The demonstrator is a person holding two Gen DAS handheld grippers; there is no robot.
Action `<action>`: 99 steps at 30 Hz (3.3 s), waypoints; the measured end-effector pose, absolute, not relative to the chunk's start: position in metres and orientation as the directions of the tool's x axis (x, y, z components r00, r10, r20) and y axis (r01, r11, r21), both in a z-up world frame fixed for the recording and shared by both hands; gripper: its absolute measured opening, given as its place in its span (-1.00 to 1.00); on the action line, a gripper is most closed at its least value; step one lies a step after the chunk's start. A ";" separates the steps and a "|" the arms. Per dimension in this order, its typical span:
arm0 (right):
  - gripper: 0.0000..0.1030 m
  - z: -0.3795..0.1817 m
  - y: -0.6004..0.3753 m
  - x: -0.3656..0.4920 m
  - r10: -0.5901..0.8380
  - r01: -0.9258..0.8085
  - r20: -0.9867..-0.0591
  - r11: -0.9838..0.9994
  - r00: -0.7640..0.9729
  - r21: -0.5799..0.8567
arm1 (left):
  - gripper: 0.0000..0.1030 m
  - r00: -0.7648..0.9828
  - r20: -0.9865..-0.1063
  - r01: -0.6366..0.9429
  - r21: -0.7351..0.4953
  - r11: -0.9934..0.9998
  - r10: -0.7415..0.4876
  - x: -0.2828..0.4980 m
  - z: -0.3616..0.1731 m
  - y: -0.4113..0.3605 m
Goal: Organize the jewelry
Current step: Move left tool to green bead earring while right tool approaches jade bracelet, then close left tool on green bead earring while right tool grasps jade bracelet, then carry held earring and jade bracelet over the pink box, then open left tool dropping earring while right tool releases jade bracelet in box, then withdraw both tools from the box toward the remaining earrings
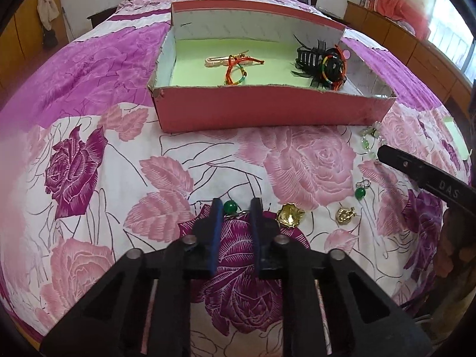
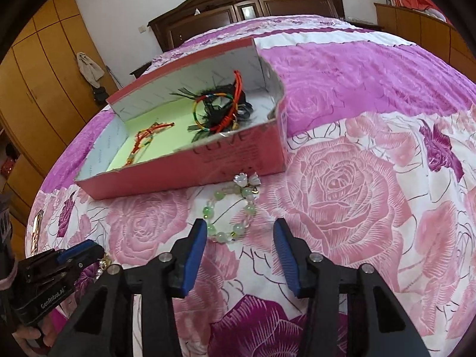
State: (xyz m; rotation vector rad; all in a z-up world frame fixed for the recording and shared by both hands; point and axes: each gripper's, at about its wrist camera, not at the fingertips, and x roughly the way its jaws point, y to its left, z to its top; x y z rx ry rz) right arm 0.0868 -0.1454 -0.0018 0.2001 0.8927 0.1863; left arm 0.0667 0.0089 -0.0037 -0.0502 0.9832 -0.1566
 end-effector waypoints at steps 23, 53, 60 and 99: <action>-0.82 0.012 -0.141 0.071 0.242 -0.142 -0.644 0.969 0.726 0.204 | -0.86 0.643 -0.745 0.150 -0.105 0.983 -0.177 0.059 0.008 0.003; -0.82 0.064 -0.120 0.080 0.209 -0.189 -0.419 0.978 0.883 0.089 | -0.86 0.879 -0.458 0.127 -0.047 0.991 -0.135 0.089 0.054 0.002; -0.82 0.056 -0.120 0.114 0.165 -0.157 -0.441 0.986 0.882 0.054 | -0.86 0.881 -0.460 0.102 -0.053 0.993 -0.115 0.117 0.052 0.006; -0.40 0.039 -0.119 0.085 0.283 -0.201 -0.625 0.959 0.728 0.201 | -0.46 0.721 -0.665 0.157 -0.114 0.981 -0.193 0.106 0.042 -0.001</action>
